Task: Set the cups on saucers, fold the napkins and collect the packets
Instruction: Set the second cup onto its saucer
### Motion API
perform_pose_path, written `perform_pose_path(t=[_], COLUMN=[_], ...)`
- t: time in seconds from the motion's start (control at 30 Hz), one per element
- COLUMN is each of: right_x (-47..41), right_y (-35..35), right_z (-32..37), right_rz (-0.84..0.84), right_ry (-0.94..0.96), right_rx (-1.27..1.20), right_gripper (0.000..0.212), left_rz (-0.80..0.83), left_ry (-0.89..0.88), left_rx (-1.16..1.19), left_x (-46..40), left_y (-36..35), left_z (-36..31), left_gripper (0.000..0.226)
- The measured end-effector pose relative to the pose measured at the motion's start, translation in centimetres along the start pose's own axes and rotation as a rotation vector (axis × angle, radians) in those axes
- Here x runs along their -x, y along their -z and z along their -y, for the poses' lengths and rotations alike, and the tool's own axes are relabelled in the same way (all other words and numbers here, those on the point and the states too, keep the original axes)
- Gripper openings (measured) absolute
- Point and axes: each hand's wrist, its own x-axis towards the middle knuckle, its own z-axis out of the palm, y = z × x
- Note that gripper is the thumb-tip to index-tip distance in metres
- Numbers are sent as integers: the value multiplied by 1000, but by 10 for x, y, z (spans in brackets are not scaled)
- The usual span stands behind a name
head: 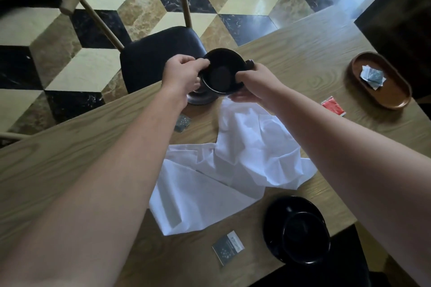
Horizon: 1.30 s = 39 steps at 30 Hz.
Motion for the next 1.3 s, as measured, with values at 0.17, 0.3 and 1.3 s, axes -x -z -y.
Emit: perform_pose_path(t=[0.17, 0.3, 1.3], right_x=[-19, -30, -77], right_y=[-23, -38, -55], right_z=[11, 15, -11], right_rz=[-16, 16, 109], right_ry=[-12, -14, -103], right_rx=[17, 119, 177], right_gripper=[43, 44, 41], left_rz=[115, 51, 26], left_ry=[149, 159, 148], left_rx=[199, 168, 141], left_x=[-4, -18, -53], left_y=[20, 31, 35], left_z=[11, 19, 57], left_gripper=[15, 29, 11])
